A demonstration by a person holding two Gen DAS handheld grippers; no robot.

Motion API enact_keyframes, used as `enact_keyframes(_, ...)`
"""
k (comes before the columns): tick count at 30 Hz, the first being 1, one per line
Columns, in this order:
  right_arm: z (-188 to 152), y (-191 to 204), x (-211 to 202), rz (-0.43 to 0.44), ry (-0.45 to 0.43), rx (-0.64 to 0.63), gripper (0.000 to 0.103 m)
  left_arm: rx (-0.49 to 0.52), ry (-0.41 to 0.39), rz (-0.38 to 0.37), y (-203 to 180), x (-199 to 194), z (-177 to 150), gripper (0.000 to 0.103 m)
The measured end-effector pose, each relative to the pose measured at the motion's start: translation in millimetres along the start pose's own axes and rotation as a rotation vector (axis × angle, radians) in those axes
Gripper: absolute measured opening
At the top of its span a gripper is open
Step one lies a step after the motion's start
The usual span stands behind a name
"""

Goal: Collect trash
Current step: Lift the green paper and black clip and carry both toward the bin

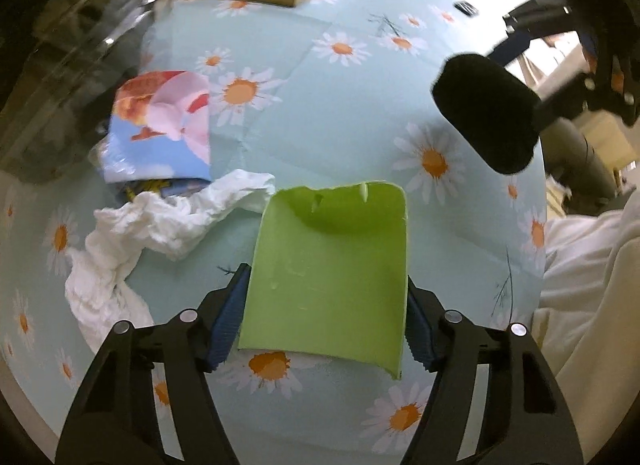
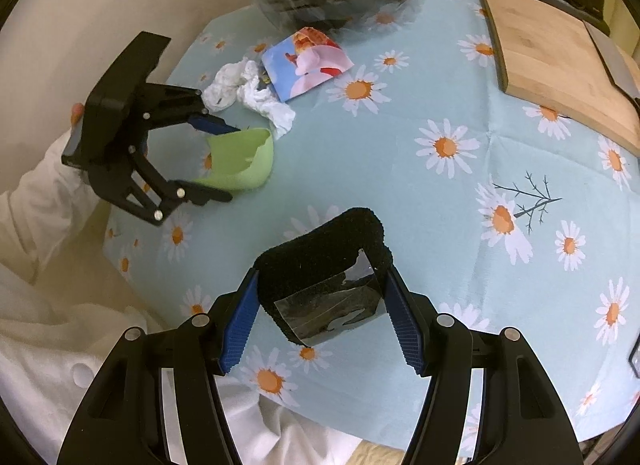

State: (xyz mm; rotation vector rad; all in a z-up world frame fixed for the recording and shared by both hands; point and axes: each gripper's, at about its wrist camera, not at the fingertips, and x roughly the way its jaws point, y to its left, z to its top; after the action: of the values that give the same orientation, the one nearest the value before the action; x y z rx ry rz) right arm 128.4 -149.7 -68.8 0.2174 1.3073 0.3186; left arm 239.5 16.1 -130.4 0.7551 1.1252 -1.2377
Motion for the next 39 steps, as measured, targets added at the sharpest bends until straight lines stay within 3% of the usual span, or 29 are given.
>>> enact_keyframes(12,19.1,-23.1,-20.7,0.036,0.002,-0.13,0.058,-0.277,-0.05,0.049,-10.4,-23.1,-7.1,0.067)
enact_keyframes(23,28.4,-51.9,-40.1,0.1,0.011,-0.257,0.058,-0.518,-0.106,0.15,-27.8,-51.6,-7.1,0.067)
enact_keyframes(39,49.6,-96.5,-74.6,0.17,-0.045,-0.393,0.058,-0.736,-0.182,0.306,-53.9,-81.2,29.6,0.067)
